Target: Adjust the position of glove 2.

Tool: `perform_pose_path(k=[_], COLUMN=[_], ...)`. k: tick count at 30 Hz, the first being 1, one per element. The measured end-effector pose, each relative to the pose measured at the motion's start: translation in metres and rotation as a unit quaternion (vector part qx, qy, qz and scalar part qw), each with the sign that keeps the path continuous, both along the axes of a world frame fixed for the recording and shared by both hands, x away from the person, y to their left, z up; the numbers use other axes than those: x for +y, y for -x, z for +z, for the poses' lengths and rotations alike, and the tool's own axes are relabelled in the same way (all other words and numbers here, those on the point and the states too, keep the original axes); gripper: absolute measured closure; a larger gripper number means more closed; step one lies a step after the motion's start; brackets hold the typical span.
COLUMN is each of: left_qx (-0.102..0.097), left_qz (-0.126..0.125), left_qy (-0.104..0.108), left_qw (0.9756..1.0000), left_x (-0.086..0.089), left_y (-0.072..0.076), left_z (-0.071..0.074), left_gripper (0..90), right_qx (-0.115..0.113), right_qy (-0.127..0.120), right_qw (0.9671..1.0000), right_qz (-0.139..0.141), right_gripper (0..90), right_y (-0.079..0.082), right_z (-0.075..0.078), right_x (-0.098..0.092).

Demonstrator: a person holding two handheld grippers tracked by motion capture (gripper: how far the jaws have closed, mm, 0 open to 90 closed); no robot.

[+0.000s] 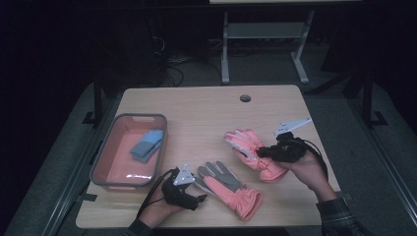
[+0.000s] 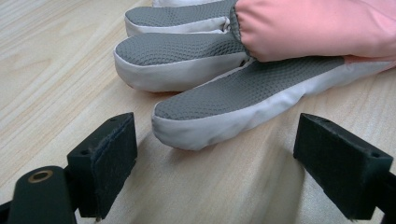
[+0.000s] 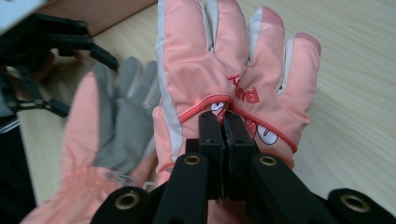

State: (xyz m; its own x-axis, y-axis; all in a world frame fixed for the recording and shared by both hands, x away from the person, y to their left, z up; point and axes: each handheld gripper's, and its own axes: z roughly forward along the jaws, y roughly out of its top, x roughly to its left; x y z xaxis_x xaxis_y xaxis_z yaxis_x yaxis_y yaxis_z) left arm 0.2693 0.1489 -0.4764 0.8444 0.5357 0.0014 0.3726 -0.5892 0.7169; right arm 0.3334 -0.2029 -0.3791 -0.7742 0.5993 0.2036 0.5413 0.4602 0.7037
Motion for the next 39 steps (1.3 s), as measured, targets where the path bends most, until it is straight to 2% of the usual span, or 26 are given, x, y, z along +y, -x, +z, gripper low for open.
perform_pose_path(k=[12, 17, 25, 32, 39], left_qx=[0.002, 0.000, 0.003, 0.002, 0.003], left_qz=[-0.001, -0.003, 0.000, 0.000, 0.000], left_qy=[-0.003, -0.005, 0.000, 0.001, 0.002], left_qw=[1.0000, 1.0000, 1.0000, 1.0000, 1.0000], left_x=[0.000, 0.001, 0.000, 0.000, 0.000], left_y=[0.000, 0.000, 0.000, 0.000, 0.000], left_z=[0.000, 0.001, 0.000, 0.000, 0.000], left_gripper=[12.8, 12.7, 12.8, 12.8, 12.7], right_qx=[0.000, 0.003, 0.020, 0.028, 0.029], right_qy=[-0.012, -0.008, 0.000, 0.034, 0.072], right_qw=[0.9979, 0.9961, 0.9942, 0.9943, 0.9918], right_qz=[0.064, 0.088, 0.105, 0.097, 0.101], right_gripper=[87.9, 87.9, 87.8, 87.6, 86.1], right_y=[0.026, 0.035, 0.043, 0.045, 0.045], right_z=[0.011, 0.009, 0.000, -0.015, -0.027], right_x=[0.040, 0.055, 0.071, 0.087, 0.099])
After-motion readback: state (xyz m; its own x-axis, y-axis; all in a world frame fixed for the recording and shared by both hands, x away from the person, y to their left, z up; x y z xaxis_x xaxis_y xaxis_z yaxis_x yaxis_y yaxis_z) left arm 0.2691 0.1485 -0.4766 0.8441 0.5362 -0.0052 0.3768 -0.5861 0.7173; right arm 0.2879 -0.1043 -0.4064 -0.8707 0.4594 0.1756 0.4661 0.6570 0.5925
